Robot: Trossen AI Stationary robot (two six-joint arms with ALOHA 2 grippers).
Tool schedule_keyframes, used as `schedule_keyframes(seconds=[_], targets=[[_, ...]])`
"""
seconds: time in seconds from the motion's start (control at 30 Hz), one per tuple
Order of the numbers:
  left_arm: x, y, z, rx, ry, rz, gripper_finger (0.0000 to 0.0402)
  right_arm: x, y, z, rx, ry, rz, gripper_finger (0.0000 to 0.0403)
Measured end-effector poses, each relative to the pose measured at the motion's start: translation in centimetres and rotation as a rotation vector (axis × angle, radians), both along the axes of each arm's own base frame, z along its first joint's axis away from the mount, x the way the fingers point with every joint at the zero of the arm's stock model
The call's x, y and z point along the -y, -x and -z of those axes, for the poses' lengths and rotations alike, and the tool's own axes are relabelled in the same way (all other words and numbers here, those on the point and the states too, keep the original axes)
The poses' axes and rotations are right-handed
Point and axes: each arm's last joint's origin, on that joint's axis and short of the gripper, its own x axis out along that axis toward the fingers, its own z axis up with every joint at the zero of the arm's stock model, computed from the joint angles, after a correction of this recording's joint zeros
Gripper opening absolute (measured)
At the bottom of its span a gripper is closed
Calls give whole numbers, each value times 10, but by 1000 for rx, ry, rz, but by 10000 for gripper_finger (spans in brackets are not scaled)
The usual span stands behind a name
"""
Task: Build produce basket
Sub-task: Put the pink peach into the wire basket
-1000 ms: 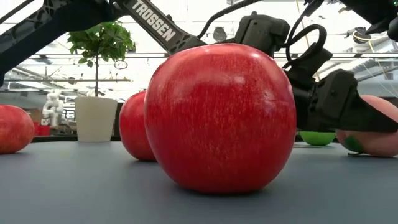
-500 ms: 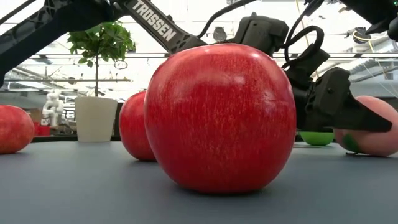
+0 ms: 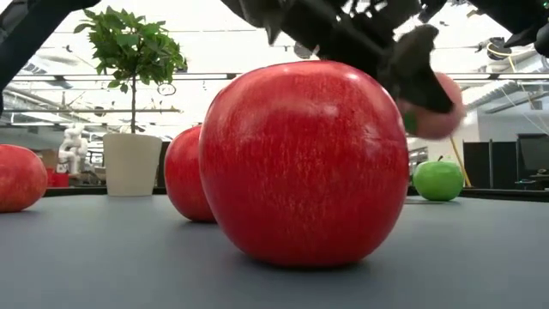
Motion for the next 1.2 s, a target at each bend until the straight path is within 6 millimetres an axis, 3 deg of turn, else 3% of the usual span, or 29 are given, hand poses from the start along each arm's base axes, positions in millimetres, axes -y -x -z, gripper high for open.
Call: schedule_keyframes(seconds=[0.4,0.63,1.0,1.2], targets=[[-10,31,-56,-55,-130,-149,337,0,0,0,0,-2,-2,320],[-31,38,-77,8,-52,-243,325,0,0,0,-3,-3,-3,320],[-93,55,-97,2,12,-419,334,0,0,0,-4,-4,-2,320],[-138,62,-91,0,135,-554,333,0,0,0,-6,-5,-1,320]])
